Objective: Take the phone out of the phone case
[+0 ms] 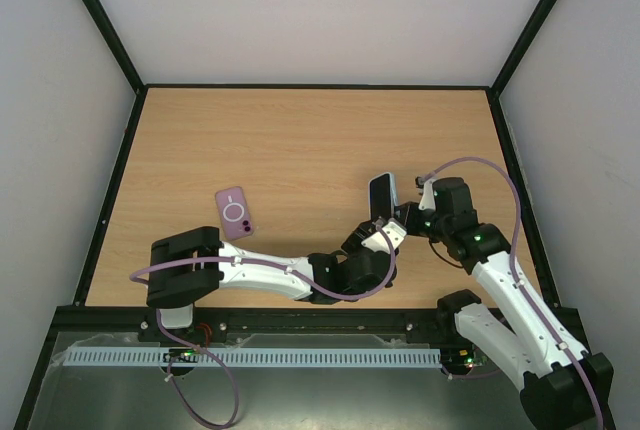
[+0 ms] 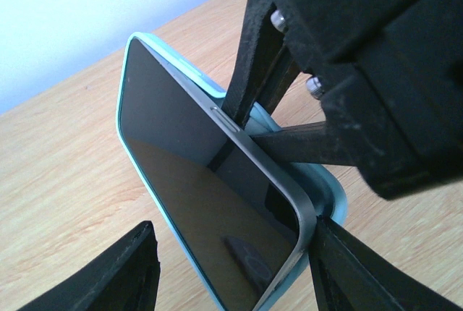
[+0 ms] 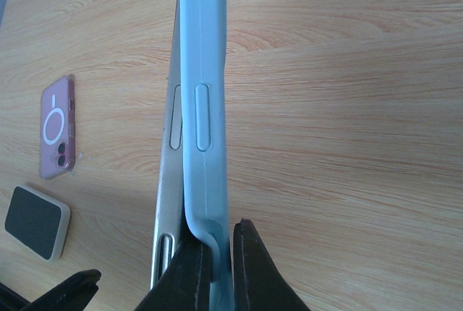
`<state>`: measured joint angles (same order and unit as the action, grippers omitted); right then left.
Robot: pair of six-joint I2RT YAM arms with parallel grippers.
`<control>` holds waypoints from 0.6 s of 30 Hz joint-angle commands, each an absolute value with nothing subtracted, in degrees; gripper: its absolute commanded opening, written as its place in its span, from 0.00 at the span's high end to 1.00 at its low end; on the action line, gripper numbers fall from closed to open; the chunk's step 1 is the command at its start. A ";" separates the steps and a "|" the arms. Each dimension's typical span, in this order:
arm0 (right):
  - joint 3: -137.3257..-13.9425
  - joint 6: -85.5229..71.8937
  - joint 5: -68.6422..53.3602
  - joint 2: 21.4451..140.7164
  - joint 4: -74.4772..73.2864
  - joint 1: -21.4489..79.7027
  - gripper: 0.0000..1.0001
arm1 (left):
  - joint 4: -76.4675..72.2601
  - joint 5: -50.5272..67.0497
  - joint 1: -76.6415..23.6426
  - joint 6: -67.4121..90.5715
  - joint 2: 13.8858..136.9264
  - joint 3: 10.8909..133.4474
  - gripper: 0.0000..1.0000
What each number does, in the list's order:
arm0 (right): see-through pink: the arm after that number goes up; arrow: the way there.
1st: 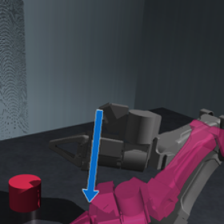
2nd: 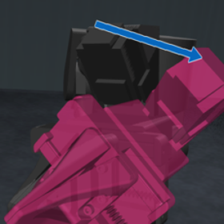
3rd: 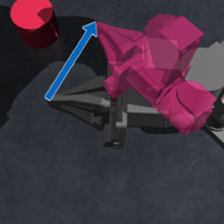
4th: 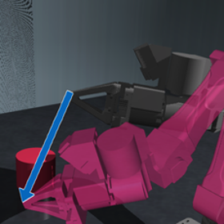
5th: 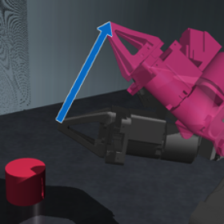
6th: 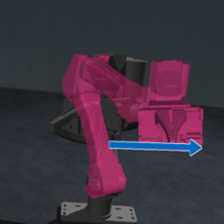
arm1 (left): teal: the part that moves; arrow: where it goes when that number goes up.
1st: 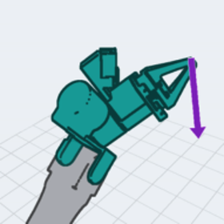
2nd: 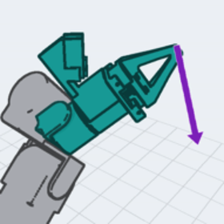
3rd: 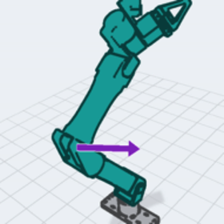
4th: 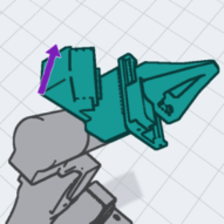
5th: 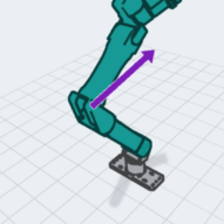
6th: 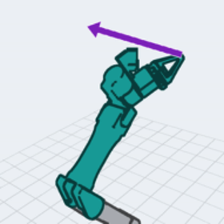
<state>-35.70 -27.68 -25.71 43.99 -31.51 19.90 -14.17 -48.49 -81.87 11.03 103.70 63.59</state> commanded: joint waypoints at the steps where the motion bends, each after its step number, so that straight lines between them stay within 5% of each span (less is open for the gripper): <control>1: -35.78 -27.30 -33.29 43.41 -30.05 20.48 0.98 | -13.64 -53.54 -78.54 8.70 104.03 65.49 0.48; 18: -35.20 -27.16 -35.64 44.81 -28.12 20.48 0.98 | -20.06 -55.56 -76.96 3.22 103.44 64.01 0.42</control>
